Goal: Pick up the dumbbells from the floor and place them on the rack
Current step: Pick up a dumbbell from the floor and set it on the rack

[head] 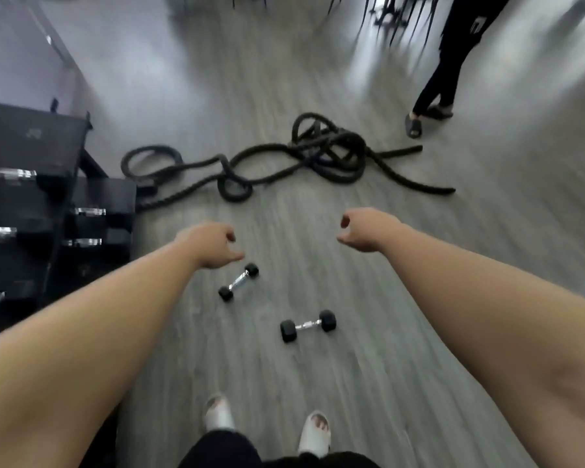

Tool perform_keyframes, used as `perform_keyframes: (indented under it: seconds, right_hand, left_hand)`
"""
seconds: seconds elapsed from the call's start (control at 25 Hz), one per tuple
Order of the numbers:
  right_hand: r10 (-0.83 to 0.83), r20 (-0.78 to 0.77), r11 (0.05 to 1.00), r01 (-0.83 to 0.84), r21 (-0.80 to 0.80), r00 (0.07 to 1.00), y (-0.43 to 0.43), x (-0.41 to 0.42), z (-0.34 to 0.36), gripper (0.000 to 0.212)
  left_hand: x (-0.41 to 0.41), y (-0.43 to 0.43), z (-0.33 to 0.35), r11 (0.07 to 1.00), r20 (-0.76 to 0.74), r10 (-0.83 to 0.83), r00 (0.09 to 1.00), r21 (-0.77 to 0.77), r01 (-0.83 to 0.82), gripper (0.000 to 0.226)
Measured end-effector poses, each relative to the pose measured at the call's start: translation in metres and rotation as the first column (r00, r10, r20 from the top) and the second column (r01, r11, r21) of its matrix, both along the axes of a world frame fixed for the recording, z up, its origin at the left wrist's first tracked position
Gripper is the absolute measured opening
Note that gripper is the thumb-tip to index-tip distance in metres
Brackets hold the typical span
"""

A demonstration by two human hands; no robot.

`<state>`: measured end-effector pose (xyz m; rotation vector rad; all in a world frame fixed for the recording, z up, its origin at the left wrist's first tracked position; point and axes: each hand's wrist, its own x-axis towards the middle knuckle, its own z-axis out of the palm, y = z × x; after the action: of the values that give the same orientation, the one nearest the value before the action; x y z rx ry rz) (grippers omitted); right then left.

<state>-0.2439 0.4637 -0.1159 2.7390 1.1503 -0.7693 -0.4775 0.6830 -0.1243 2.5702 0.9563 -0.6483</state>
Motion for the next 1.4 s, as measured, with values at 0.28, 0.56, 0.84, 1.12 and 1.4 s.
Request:
perform_keyframes:
  seconds: [0.28,0.56,0.84,1.12,1.4]
  right_hand:
    - [-0.076,-0.075,0.994,0.070,-0.081,0.994,0.004,0.013,-0.111,0.044]
    - [-0.118,-0.147,0.983,0.095,-0.157,0.982,0.021,0.051,-0.256,0.041]
    - [-0.043,-0.219,0.974,-0.008,-0.226,0.975,0.034,0.096,-0.450,0.042]
    - [-0.091,-0.310,0.955,-0.005,-0.295,0.946,0.009,0.091,-0.677,0.050]
    - [-0.206,-0.313,0.951,0.113,-0.289,0.927,-0.005,0.076,-0.823,0.062]
  left_hand:
    - [0.052,-0.014,-0.101,0.994,-0.039,-0.016,0.999,-0.104,0.012,0.056]
    - [0.082,-0.007,-0.229,0.980,-0.146,0.066,0.987,-0.177,-0.092,0.061]
    - [0.107,-0.029,-0.417,0.886,-0.216,0.340,0.915,-0.253,-0.389,0.063]
    - [0.130,-0.074,-0.649,0.615,-0.241,0.662,0.710,-0.367,-0.698,0.068]
    - [0.121,-0.108,-0.794,0.519,-0.272,0.746,0.607,-0.334,-0.787,0.085]
